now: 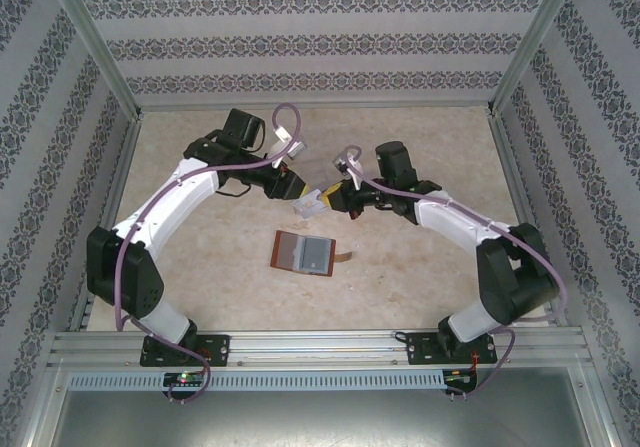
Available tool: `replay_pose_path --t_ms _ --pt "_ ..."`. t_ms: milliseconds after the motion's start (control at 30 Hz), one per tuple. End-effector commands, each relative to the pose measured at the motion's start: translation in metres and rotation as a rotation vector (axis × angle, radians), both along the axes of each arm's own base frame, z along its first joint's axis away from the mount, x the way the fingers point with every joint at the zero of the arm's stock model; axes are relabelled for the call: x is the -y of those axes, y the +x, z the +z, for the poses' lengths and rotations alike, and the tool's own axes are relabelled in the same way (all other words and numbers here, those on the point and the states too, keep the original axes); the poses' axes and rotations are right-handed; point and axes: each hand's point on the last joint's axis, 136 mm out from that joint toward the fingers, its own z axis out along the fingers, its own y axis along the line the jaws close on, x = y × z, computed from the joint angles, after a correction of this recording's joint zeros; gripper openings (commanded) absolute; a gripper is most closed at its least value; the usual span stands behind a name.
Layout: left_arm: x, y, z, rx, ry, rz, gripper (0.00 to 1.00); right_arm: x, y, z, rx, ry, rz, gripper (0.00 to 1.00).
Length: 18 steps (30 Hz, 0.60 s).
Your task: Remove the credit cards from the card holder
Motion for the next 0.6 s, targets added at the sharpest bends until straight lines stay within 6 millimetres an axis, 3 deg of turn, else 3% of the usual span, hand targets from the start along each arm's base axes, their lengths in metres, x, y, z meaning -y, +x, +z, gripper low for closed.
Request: replay_pose_path --t_ms 0,367,567 --pt "-0.002 -0.034 0.018 0.053 -0.039 -0.183 0.32 0.003 -0.018 0.026 0.140 0.053 0.119 0.00" --pt "0.000 -0.045 0.013 0.048 -0.051 -0.262 0.37 0.003 -0.063 0.059 0.135 0.134 0.278 0.00" --pt "0.006 -0.064 0.019 0.044 -0.113 -0.354 0.36 0.001 -0.071 0.067 0.127 0.147 0.313 0.00"
